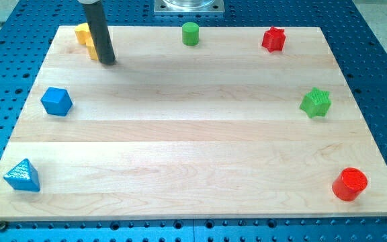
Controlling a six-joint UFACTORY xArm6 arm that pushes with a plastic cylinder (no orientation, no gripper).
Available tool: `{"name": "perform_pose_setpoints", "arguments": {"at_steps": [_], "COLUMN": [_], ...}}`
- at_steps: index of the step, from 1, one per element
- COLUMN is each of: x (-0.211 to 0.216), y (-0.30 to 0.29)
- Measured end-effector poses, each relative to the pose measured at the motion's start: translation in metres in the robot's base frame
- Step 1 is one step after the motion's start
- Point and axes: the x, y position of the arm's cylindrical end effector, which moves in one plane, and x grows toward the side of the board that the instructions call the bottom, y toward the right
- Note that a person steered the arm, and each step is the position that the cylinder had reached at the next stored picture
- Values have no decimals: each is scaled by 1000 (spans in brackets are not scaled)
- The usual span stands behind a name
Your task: Push the red star bottom right to the green circle
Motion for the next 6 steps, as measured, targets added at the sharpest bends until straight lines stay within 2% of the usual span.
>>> {"name": "perform_pose_setpoints", "arguments": {"at_steps": [1,2,4,5,6], "x": [-12,5,32,-7,-64], "y": [3,76,337,422,422]}}
